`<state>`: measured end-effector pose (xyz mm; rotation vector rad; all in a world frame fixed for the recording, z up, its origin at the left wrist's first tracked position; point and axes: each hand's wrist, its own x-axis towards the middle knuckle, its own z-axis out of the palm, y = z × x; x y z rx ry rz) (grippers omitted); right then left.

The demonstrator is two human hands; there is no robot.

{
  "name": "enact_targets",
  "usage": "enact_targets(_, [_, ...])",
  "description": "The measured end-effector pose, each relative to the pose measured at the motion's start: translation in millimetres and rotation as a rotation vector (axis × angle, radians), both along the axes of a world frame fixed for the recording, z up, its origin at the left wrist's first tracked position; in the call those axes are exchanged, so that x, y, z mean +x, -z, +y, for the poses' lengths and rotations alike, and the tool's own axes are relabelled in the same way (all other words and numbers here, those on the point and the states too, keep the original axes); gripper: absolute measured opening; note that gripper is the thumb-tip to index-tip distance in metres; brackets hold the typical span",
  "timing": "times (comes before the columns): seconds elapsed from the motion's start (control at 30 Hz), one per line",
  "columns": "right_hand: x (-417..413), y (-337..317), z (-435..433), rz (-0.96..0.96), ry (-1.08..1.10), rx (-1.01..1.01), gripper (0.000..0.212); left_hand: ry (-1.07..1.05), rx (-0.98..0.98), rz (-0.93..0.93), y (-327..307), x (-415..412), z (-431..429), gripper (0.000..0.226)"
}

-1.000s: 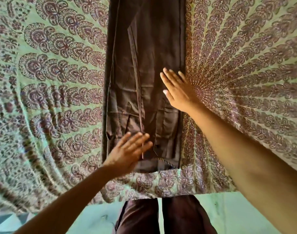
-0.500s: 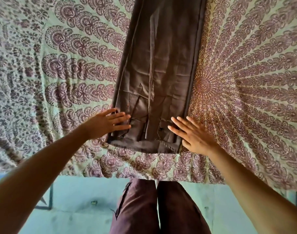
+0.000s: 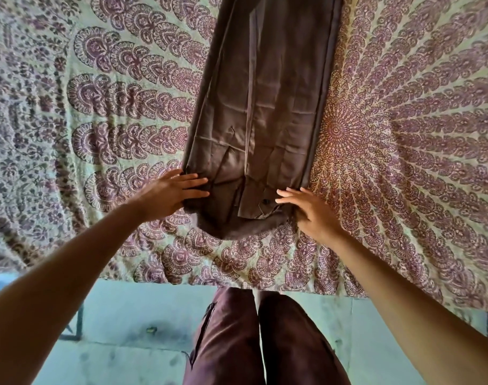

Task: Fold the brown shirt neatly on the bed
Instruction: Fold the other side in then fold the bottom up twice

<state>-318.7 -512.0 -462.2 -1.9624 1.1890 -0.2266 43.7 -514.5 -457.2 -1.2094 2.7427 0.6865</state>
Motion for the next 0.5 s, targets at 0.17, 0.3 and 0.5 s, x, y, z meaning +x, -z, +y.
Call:
enact_targets(0.17, [11.1, -44.9, -23.5, -0.298, 0.384, 0.320, 0.016, -0.619, 0.190, 0.283, -35.2, -21.0, -25.8, 0.028])
enact_targets(0.3, [15.7, -65.9, -69.3, -0.416, 0.556, 0.389, 0.017, -0.926, 0.293, 0.591, -53.9, -34.3, -83.6, 0.033])
enact_targets(0.5, [21.6, -62.3, -165.3, -0.372, 0.741, 0.150, 0.040, -1.066, 0.296, 0.862, -51.4, -49.4, -188.7, 0.013])
